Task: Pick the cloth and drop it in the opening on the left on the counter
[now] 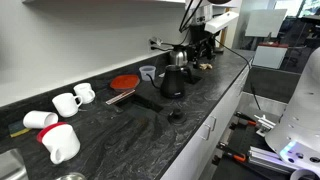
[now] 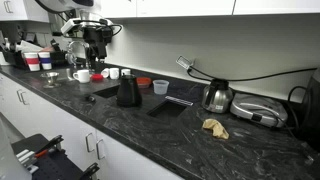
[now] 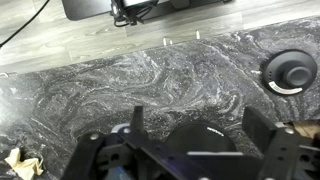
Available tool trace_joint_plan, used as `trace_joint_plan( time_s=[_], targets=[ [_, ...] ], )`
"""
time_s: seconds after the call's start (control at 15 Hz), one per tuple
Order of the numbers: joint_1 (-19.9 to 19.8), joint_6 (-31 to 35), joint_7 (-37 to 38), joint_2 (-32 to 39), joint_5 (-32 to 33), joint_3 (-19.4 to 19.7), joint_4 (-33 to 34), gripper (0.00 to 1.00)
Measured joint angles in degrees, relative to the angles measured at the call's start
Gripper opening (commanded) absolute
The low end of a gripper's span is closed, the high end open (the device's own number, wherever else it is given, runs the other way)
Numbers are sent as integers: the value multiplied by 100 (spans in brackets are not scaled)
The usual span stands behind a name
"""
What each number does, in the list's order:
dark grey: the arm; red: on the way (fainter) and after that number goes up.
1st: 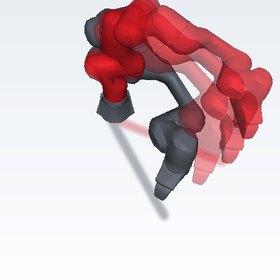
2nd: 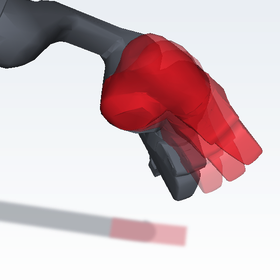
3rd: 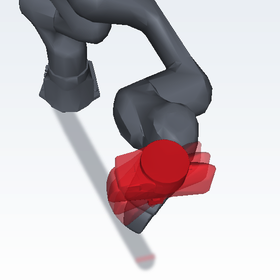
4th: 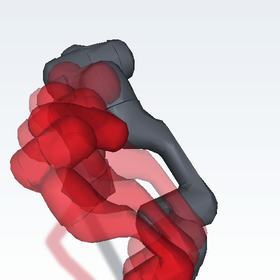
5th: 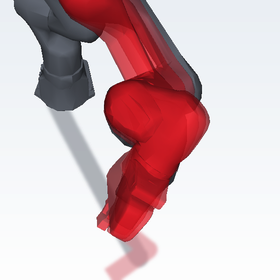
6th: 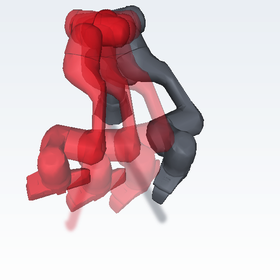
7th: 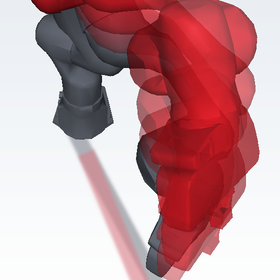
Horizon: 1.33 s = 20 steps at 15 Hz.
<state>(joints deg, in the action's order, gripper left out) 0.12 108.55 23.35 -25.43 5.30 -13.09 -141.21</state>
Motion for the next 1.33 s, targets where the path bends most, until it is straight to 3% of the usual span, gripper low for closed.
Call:
trace_joint_plan(
  time_s=[0.47, 0.93, 1.33],
  targets=[
    [2, 121, 61, 100, 0, 164, -18, 100],
    [-456, 1199, 531, 538, 238, 692, 24, 100],
    [-382, 1195, 551, 537, 237, 648, 13, 100]
  ],
)
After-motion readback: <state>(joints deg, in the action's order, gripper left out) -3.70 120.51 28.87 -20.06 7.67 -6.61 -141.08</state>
